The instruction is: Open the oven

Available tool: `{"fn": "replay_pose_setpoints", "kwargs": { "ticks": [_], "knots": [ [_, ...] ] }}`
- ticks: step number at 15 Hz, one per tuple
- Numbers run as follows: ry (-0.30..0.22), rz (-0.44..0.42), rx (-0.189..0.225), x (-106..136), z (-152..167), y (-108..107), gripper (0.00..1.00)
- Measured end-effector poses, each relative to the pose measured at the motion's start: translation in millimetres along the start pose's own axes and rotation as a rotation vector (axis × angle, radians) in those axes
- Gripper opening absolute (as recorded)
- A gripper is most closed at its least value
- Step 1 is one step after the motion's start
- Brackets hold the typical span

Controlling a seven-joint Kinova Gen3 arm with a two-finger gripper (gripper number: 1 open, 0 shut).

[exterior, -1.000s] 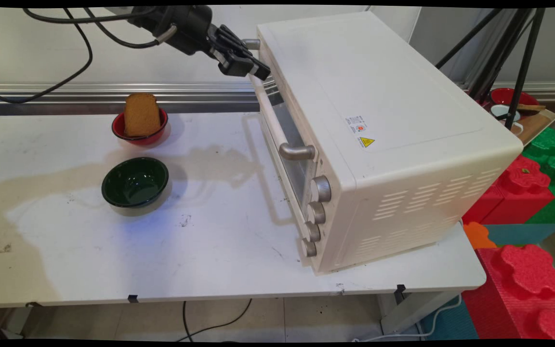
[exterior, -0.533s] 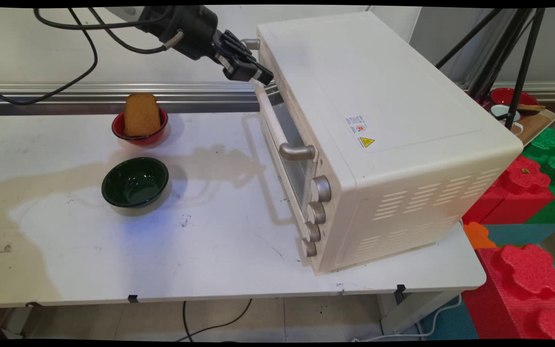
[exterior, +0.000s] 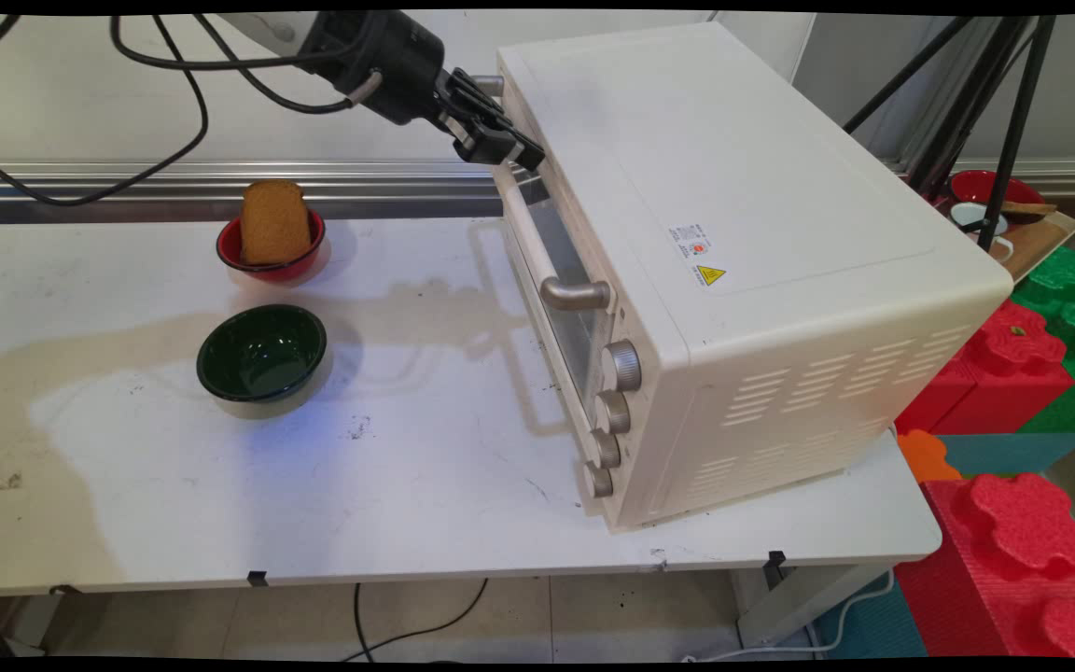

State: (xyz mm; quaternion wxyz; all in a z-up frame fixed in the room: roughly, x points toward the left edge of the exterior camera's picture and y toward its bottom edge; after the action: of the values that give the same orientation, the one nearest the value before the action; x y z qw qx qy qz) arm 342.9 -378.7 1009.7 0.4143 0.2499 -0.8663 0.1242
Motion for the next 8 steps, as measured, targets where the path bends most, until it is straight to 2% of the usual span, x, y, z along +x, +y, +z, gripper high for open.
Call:
{"fn": "replay_pose_setpoints", "kwargs": {
  "ticks": [8],
  "knots": [
    [-0.027, -0.01, -0.015, -9.2, 20.0, 2.1, 0.0]
  ]
}}
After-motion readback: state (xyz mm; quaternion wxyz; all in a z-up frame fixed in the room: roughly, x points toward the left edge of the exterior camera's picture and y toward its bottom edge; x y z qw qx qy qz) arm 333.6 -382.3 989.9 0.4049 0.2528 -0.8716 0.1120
